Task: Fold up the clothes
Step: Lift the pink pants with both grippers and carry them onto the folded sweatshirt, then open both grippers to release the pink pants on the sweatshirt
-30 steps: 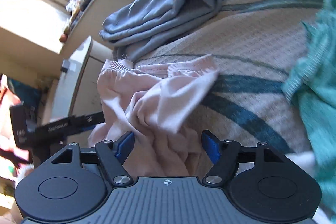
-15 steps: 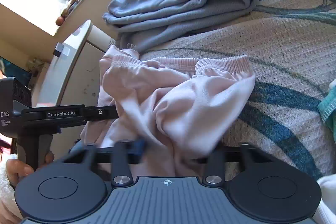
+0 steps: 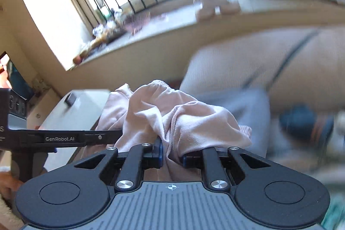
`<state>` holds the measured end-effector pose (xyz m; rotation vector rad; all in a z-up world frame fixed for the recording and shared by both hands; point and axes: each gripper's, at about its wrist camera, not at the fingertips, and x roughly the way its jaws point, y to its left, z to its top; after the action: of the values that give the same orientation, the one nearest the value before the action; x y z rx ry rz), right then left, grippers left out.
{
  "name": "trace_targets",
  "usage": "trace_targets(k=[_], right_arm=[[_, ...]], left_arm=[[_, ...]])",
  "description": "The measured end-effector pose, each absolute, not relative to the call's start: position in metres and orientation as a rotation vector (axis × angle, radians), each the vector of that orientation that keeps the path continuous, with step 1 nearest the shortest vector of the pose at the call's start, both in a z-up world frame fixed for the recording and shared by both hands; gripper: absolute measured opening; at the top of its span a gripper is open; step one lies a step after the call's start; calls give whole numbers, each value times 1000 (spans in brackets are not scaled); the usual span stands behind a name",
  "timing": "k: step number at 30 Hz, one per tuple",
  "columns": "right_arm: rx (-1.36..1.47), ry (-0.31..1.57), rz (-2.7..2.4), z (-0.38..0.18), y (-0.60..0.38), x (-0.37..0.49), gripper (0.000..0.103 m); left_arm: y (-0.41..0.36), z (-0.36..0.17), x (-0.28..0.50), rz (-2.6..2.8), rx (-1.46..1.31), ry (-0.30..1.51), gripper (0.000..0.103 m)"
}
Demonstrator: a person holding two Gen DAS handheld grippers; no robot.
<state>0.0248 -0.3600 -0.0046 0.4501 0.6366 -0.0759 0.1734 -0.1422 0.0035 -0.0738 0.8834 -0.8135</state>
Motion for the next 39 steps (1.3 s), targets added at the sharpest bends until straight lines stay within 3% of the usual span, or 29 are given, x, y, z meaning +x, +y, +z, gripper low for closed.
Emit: trace_targets(k=[3, 8, 11, 12, 14, 16, 17, 18, 22, 25, 31, 39], right_arm=[[425, 622, -116, -8, -374, 57, 16], [490, 683, -184, -61, -404, 105, 18], [529, 764, -212, -95, -414, 118, 24], [552, 777, -223, -100, -417, 120, 34], [590, 776, -241, -106, -421, 118, 39], [572, 760, -237, -98, -414, 109, 44], [564, 751, -234, -94, -411, 105, 46], [555, 743, -232, -90, -408, 101, 50], [521, 710, -224, -74, -396, 83, 72], [496, 689, -222, -64, -385, 67, 72], [462, 639, -245, -50, -359, 20, 79], [440, 610, -248, -43, -324, -46, 80]], left_arm=[[-164, -13, 206, -784, -67, 900, 14], [-193, -66, 252, -706, -21, 998, 15], [-202, -90, 261, -665, 26, 1041, 19], [-203, -91, 260, -662, 34, 1039, 21], [-203, -90, 258, -651, 51, 1036, 25], [-200, -83, 253, -634, 72, 1022, 47], [-197, -78, 248, -632, 79, 1005, 67], [-193, -73, 243, -633, 81, 985, 77], [-180, -46, 216, -622, 113, 906, 89], [-175, -29, 188, -600, 176, 855, 103], [-164, -6, 128, -535, 300, 756, 103], [-125, 26, 75, -630, 82, 723, 103]])
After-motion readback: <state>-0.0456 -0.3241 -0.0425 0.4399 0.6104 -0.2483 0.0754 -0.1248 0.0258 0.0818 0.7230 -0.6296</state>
